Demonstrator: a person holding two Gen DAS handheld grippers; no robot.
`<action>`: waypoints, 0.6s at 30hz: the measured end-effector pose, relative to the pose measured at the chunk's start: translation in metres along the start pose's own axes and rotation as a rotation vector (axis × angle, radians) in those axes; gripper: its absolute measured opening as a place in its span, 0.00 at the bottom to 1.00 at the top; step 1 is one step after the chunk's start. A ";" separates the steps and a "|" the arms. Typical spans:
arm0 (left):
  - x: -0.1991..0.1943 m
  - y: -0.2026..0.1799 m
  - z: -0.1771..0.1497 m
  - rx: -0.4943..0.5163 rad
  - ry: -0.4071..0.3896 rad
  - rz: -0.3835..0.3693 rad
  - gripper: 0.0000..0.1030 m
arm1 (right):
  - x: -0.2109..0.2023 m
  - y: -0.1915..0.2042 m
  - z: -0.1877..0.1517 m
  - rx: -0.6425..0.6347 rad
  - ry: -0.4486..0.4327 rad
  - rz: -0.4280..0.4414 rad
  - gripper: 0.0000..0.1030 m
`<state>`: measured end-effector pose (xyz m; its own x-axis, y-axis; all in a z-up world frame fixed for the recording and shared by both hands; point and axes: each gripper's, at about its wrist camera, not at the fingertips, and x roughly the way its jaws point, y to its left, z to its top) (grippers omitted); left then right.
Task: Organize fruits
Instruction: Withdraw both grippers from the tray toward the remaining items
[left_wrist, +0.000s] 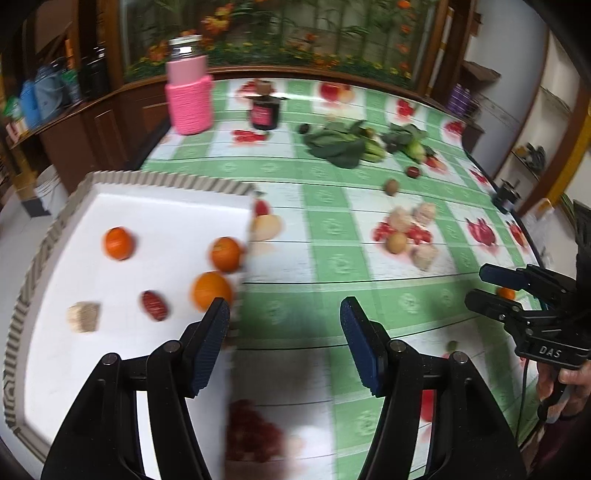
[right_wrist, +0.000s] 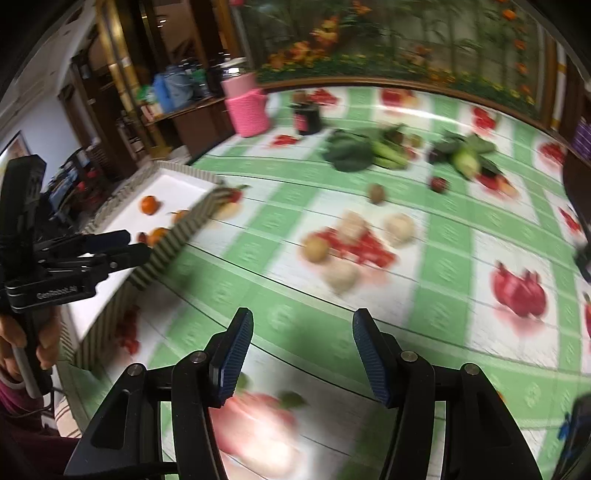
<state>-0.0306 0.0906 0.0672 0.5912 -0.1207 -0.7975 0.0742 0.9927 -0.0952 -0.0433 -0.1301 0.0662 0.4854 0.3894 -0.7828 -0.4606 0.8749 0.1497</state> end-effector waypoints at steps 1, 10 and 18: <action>0.002 -0.007 0.001 0.010 0.005 -0.009 0.59 | -0.002 -0.006 -0.003 0.010 0.002 -0.006 0.57; 0.019 -0.049 0.006 0.056 0.035 -0.056 0.59 | 0.005 -0.027 0.000 0.027 -0.005 -0.016 0.57; 0.031 -0.051 0.009 0.054 0.064 -0.057 0.59 | 0.051 -0.017 0.018 -0.052 0.039 -0.027 0.55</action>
<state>-0.0093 0.0365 0.0527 0.5322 -0.1747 -0.8284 0.1508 0.9824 -0.1103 0.0028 -0.1202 0.0350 0.4689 0.3536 -0.8094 -0.4864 0.8683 0.0975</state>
